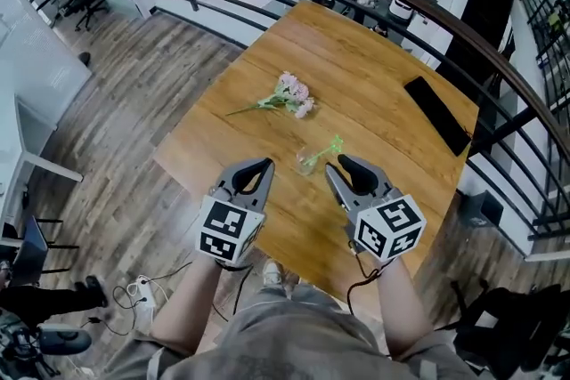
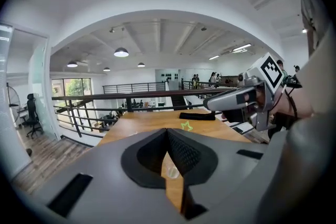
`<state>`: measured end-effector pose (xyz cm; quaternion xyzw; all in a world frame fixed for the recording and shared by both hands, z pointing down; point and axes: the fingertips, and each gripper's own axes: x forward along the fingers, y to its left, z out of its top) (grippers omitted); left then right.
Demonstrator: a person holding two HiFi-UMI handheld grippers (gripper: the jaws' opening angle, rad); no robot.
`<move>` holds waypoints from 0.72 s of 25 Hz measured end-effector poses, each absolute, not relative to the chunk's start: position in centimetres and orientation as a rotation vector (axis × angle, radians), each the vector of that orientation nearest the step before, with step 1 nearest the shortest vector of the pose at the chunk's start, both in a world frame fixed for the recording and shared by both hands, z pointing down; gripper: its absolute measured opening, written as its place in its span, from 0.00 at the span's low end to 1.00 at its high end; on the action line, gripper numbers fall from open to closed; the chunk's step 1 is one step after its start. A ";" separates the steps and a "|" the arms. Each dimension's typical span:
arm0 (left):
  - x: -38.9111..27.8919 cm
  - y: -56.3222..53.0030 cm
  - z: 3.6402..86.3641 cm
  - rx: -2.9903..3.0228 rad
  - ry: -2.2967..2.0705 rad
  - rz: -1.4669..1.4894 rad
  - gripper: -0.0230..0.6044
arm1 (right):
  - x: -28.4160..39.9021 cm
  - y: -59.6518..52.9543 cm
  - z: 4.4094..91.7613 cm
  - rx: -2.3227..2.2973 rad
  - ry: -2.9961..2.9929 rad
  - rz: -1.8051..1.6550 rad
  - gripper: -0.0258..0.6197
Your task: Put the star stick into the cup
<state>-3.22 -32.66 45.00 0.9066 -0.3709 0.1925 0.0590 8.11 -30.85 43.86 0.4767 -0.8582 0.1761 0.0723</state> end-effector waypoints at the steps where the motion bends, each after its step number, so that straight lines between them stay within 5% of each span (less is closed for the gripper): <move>1: -3.3 -32.6 44.0 2.767 -1.131 0.572 0.06 | 8.2 -30.5 42.4 1.448 -2.600 0.499 0.23; 18: -5.8 -24.9 31.4 2.989 -1.244 0.250 0.06 | 7.9 -18.7 28.6 1.525 -2.772 0.167 0.10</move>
